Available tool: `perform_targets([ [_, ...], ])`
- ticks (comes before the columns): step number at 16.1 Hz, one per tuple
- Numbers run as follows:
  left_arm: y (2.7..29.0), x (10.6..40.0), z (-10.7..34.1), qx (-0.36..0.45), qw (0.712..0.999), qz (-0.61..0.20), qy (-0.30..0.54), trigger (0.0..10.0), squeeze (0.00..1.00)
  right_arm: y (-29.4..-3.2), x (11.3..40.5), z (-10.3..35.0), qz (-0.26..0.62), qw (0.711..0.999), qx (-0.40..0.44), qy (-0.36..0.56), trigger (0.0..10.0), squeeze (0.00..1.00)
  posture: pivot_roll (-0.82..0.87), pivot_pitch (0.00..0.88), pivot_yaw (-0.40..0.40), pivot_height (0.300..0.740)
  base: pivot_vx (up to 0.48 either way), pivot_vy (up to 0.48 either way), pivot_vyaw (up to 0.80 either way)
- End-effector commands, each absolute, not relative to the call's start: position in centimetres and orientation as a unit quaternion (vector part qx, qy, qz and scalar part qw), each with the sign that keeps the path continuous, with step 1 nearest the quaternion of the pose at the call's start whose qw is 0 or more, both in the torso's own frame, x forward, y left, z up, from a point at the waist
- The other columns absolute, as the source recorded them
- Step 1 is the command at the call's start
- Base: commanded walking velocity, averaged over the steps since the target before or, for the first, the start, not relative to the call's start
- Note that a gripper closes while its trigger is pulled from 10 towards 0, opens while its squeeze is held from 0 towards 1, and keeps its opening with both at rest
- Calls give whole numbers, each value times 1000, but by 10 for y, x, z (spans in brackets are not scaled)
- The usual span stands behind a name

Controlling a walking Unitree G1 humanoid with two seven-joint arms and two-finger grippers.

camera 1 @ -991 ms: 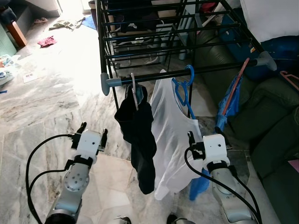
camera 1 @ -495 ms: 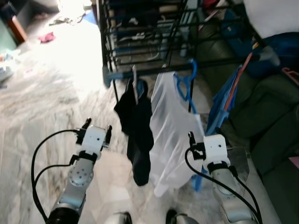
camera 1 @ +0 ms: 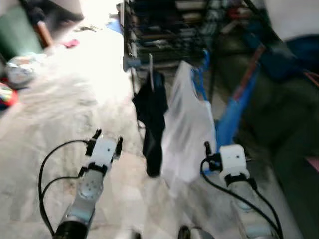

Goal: Hang hanger

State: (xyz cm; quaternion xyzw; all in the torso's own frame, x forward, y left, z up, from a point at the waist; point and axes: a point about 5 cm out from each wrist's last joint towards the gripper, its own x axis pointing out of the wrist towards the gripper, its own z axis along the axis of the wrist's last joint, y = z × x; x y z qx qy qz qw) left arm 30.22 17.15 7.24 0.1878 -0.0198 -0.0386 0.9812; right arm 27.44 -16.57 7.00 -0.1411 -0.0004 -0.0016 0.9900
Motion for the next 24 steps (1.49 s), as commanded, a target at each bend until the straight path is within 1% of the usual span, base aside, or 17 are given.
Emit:
perform_targets([
  [1, 178, 302, 72, 183, 982, -34, -16, 10000, 0, -162, 276, 75, 0, 990, -138, -13, 10000, 0, 33, 138, 28, 740, 0, 0, 0],
  [5, 192, 315, 77, 134, 991, 3, -3, 10000, 0, -162, 276, 86, -2, 989, -144, -37, 10000, 0, 18, 146, 31, 740, 0, 0, 0],
  [6, 192, 316, 77, 118, 993, 1, 2, 10000, 0, -162, 275, 86, -3, 989, -146, -37, 10000, 0, 16, 148, 31, 740, 0, 0, 0],
  [9, 179, 317, 75, 79, 996, -46, 2, 10000, 0, -162, 274, 88, -4, 988, -146, -39, 10000, 0, 5, 153, 31, 740, 0, 0, 0],
  [11, 173, 319, 74, 62, 996, -57, 1, 10000, 0, -164, 274, 89, -5, 987, -154, -36, 10000, 0, -4, 155, 29, 740, 0, 0, 0],
  [13, 171, 320, 75, 43, 997, -58, -1, 10000, 0, -166, 272, 88, -7, 988, -151, -36, 10000, 0, -6, 156, 27, 740, 0, 274, -603],
  [16, 163, 326, 95, 23, 996, -68, -46, 10000, 0, -167, 271, 99, -14, 986, -152, -60, 10000, 0, -5, 154, 24, 740, 0, 286, 0],
  [19, 147, 333, 120, 9, 991, -94, -94, 10000, 0, -166, 274, 104, -16, 986, -152, -68, 10000, 0, -2, 151, 23, 740, 0, 0, 0],
  [20, 144, 334, 122, 5, 990, -101, -98, 10000, 0, -166, 275, 102, -16, 986, -152, -66, 10000, 0, 0, 149, 22, 740, 0, 0, 0],
  [24, 154, 328, 108, 5, 994, -89, -67, 10000, 0, -168, 272, 99, -21, 987, -149, -58, 10000, 0, -1, 148, 27, 740, 0, 0, 0],
])
